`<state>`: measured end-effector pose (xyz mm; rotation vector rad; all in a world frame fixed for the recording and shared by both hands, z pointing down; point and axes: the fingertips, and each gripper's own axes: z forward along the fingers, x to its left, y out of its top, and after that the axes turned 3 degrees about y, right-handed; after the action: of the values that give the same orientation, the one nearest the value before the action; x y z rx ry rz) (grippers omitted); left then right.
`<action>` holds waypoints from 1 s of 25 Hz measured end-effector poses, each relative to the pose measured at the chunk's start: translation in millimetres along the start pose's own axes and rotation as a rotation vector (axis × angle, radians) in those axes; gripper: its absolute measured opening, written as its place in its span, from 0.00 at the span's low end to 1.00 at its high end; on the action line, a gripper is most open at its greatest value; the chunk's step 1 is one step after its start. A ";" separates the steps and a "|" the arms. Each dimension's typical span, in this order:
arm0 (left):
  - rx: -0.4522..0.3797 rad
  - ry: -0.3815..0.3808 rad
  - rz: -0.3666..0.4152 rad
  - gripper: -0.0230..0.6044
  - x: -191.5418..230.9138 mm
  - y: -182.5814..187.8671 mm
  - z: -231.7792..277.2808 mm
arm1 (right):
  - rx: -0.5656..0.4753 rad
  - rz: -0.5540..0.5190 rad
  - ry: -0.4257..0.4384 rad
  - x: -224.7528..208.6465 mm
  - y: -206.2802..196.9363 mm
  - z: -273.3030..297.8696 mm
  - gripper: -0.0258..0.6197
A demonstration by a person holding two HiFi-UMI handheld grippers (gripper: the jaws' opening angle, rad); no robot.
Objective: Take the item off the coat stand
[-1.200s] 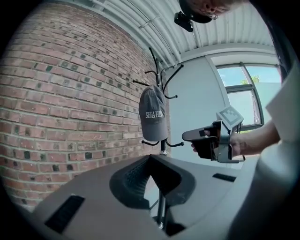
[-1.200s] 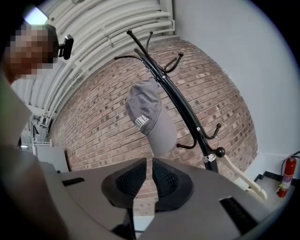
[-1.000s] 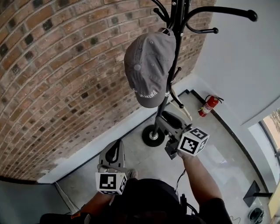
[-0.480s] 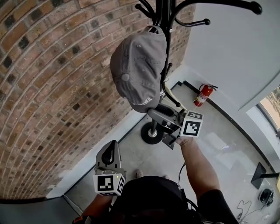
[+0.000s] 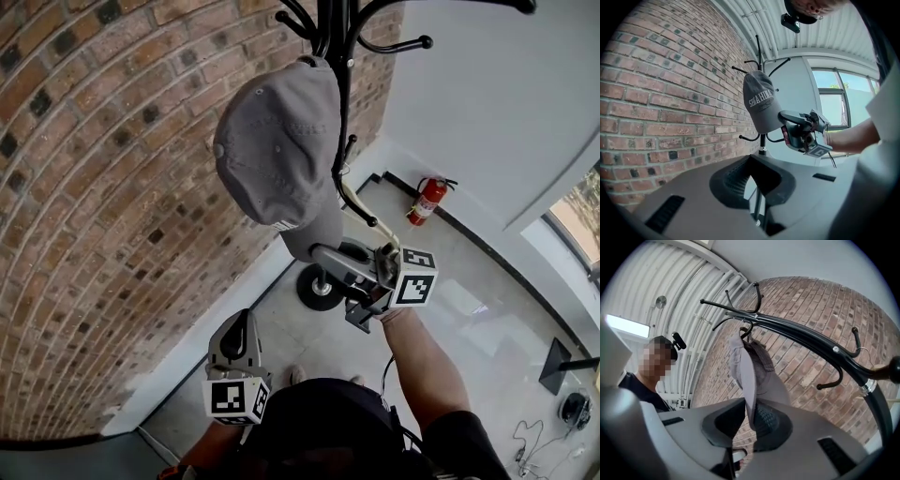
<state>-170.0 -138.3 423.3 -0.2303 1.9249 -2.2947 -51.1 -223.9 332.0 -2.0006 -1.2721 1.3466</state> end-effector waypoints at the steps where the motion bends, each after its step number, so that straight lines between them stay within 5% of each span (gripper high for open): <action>1: 0.000 -0.007 0.001 0.07 -2.8 -0.5 0.4 | 0.009 -0.015 0.012 7.8 1.6 1.5 0.11; 10: -0.056 -0.064 0.010 0.07 -25.1 14.0 7.1 | 0.035 -0.167 0.085 68.5 32.9 17.3 0.09; 19: -0.084 -0.112 0.019 0.07 -64.4 27.9 2.8 | 0.087 -0.401 0.229 175.2 80.8 29.5 0.09; 25: -0.068 -0.118 0.005 0.07 -77.4 20.3 -3.0 | 0.143 -0.422 0.174 202.3 52.8 -1.6 0.09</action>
<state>-94.7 -123.3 400.6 -0.3595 1.9442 -2.1627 -2.1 -77.0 191.4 -1.5980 -1.3759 1.0079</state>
